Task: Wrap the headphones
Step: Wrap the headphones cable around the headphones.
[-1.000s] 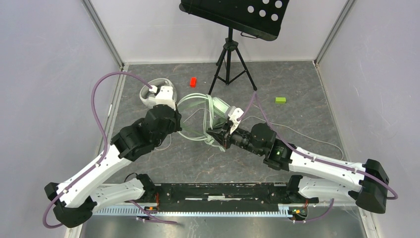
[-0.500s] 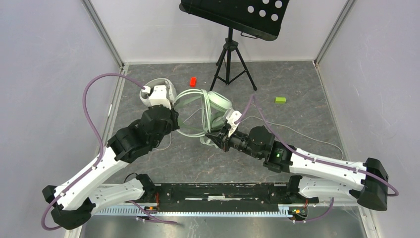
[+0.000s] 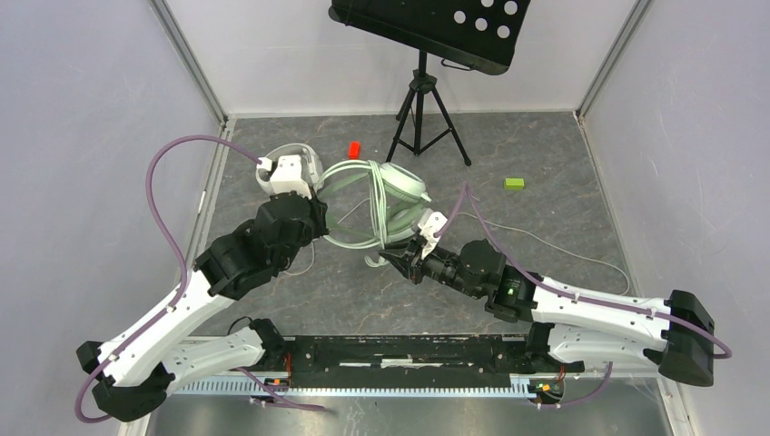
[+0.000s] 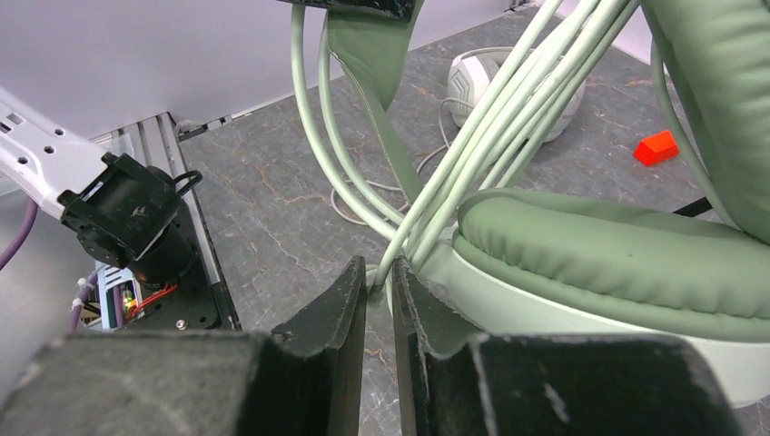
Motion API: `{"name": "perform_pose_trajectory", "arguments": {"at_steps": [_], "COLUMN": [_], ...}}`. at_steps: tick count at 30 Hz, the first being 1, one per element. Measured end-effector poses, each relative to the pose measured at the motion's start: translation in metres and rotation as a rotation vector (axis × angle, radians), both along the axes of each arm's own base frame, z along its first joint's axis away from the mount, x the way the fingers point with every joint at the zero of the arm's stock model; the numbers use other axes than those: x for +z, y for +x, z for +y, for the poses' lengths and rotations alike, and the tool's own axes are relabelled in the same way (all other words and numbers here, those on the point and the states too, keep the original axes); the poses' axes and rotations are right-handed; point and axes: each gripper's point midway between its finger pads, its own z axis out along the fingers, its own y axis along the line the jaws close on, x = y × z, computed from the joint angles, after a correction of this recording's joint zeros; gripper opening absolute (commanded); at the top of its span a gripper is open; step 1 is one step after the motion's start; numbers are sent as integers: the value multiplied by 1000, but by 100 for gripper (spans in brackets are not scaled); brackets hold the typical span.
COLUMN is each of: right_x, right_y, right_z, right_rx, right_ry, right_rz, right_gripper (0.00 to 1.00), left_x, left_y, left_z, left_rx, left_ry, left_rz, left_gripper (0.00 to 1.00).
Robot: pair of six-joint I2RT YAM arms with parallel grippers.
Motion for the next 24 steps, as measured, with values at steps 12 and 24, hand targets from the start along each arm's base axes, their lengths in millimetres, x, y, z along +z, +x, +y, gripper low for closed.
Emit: {"name": "perform_pose_trajectory", "arguments": {"at_steps": [12, 24], "right_x": [-18, -71], "right_y": [-4, -13], "right_z": [-9, -31], "right_rx": [3, 44], "right_ry": [-7, -25], "right_rz": [-11, -199], "right_gripper": [25, 59], "left_x": [7, 7], "left_y": [4, 8], "left_z": [5, 4], "left_rx": [39, 55], "left_ry": [5, 36], "left_rz": [-18, -2], "left_gripper": [3, 3]}}
